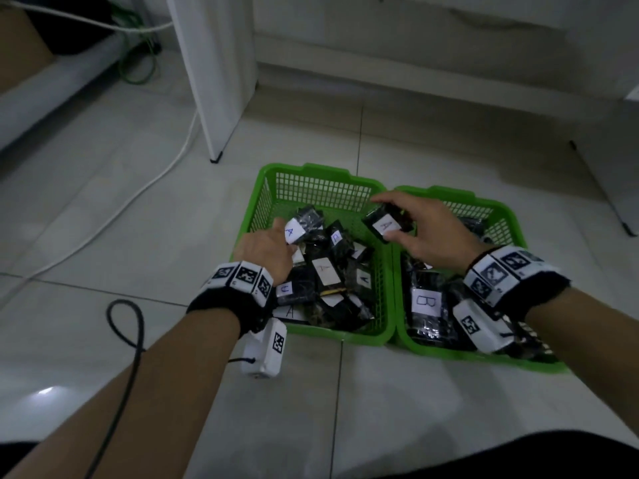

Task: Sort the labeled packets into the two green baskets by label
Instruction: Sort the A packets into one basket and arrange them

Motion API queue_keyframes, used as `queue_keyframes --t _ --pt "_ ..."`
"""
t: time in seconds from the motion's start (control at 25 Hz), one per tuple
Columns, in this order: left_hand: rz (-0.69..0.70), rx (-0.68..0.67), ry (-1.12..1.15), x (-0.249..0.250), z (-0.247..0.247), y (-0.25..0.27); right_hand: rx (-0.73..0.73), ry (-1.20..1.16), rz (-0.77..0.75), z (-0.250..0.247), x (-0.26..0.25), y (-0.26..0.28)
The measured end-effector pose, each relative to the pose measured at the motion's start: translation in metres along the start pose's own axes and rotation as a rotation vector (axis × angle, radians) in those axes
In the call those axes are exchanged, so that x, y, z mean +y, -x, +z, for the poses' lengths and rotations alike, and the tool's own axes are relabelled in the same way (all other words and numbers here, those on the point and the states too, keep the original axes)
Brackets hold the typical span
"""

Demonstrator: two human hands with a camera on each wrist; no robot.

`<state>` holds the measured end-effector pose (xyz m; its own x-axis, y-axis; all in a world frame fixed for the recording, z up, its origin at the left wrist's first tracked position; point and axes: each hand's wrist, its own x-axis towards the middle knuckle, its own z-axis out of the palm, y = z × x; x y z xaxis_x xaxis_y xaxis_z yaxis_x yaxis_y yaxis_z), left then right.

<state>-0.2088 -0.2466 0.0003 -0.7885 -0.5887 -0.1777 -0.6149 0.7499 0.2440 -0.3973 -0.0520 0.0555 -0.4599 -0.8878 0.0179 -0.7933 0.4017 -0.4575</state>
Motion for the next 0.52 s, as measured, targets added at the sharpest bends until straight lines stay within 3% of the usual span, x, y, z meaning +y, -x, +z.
queue_keyframes --t 0.12,0.24,0.32,0.4,0.48,0.52 --pt "-0.014 -0.02 -0.055 0.017 0.004 0.009 -0.032 -0.069 0.083 -0.024 -0.007 0.026" --pt "-0.005 -0.107 -0.108 0.042 0.019 0.018 -0.212 0.137 0.089 -0.062 -0.003 0.067" --pt "-0.023 -0.117 -0.107 0.05 0.021 0.02 -0.235 0.082 0.137 -0.085 -0.004 0.103" --pt "-0.05 -0.125 -0.096 0.046 0.022 0.018 -0.266 -0.331 0.199 -0.087 -0.029 0.126" --pt "-0.053 -0.123 -0.133 0.038 0.021 0.014 -0.306 -0.782 0.256 -0.069 -0.065 0.116" --pt "-0.04 -0.13 -0.158 0.034 0.02 0.012 -0.286 -0.883 0.266 -0.056 -0.082 0.099"
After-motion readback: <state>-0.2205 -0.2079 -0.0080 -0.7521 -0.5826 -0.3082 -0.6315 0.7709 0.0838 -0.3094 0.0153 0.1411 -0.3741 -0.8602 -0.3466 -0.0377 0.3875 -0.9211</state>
